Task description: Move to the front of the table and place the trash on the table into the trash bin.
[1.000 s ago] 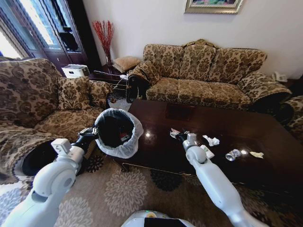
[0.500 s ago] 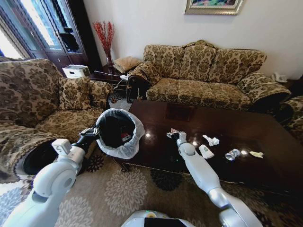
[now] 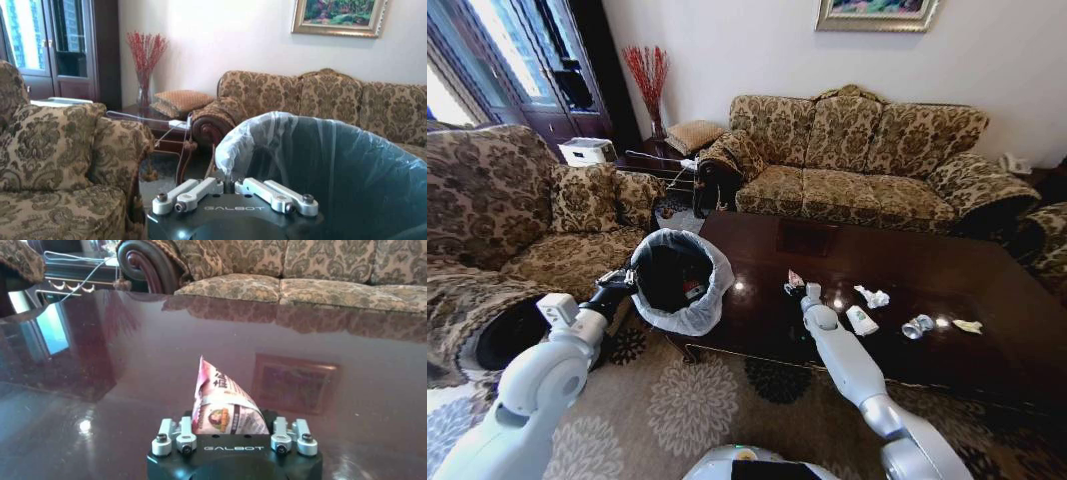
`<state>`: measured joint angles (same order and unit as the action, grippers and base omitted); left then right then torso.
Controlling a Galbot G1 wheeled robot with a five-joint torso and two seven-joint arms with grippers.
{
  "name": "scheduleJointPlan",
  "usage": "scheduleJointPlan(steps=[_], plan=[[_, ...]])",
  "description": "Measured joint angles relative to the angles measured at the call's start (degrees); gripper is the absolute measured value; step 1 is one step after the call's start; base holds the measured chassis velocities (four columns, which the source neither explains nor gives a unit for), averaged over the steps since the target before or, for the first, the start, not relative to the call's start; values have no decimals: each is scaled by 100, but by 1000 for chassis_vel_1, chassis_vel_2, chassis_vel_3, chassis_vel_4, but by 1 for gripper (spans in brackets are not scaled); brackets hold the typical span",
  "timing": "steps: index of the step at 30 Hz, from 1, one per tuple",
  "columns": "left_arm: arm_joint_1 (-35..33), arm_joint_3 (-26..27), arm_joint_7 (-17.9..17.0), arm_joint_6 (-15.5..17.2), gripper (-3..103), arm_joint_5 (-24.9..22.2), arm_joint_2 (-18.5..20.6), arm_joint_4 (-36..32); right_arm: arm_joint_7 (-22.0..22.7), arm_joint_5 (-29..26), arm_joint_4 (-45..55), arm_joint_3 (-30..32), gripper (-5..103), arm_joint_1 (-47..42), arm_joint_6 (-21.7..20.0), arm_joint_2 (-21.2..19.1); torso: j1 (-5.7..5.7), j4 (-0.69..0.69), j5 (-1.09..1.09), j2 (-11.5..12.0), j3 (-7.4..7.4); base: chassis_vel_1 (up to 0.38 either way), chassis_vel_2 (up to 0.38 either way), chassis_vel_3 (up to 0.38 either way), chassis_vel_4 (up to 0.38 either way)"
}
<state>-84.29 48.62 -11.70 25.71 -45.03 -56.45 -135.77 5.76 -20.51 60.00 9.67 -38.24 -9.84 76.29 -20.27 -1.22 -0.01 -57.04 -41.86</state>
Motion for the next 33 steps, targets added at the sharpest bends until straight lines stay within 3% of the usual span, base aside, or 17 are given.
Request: scheduleJointPlan(steps=[2, 7, 13, 15, 18, 19, 22, 23, 26, 28, 31, 33], plan=[[5, -23, 5, -4, 2, 11, -2, 0, 64, -12, 153, 7, 44, -52, -1, -34, 0, 0, 1, 0, 0, 0, 0, 0, 0], [5, -53, 25, -24, 2, 51, -24, 0, 199, -27, 499, -3, 33, -136, 16, -98, -1, 1, 3, 1, -1, 0, 0, 0, 0], [-41, -29, 74, -31, 2, 78, 10, -46, 635, -300, 2275, -247, 16, -215, -23, -518, -1, 1, 0, 0, -1, 0, 0, 0, 0], [-38, -38, 83, -31, 2, 88, 13, -48, 694, -427, 2654, -353, 15, -130, -80, -628, 0, 1, 0, 0, -1, 0, 0, 0, 0], [-29, -134, 106, -30, 2, 153, 18, -46, 897, -1259, 3894, -767, 15, 401, -467, -877, -1, 0, -2, 0, 0, 0, 0, 0, 0], [-29, -134, 106, -30, 2, 153, 18, -46, 897, -1259, 3894, -767, 15, 401, -467, -877, -1, 0, -2, 0, 0, 0, 0, 0, 0], [-75, -191, 164, -26, 2, 243, 89, -30, 951, -2220, 4800, -1380, 15, 1071, -821, -1053, -1, -1, 0, 0, 0, 0, 0, 0, 0], [-75, -191, 164, -26, 2, 243, 89, -30, 951, -2220, 4800, -1380, 15, 1071, -821, -1053, -1, -1, 0, 0, 0, 0, 0, 0, 0], [-90, -221, 206, -13, 2, 271, 176, -31, 954, -3225, 5442, -2133, 15, 1725, -1103, -1124, -1, -1, 0, 0, 0, 0, 0, 0, 0], [-91, -228, 211, -9, 2, 272, 189, -33, 964, -3409, 5557, -2334, 15, 1864, -1136, -1121, 0, -1, -1, 0, 0, 0, 0, 0, 0], [-131, -232, 213, 2, 2, 278, 218, -52, 1149, -3943, 5942, -3180, 15, 2309, -1276, -1066, -1, -1, 0, 0, 0, 0, 0, 0, 0], [-153, -225, 213, 2, 2, 278, 219, -59, 1199, -3996, 6014, -3407, 15, 2354, -1405, -1079, -1, -2, 0, 0, 0, 0, 0, 0, 0]])
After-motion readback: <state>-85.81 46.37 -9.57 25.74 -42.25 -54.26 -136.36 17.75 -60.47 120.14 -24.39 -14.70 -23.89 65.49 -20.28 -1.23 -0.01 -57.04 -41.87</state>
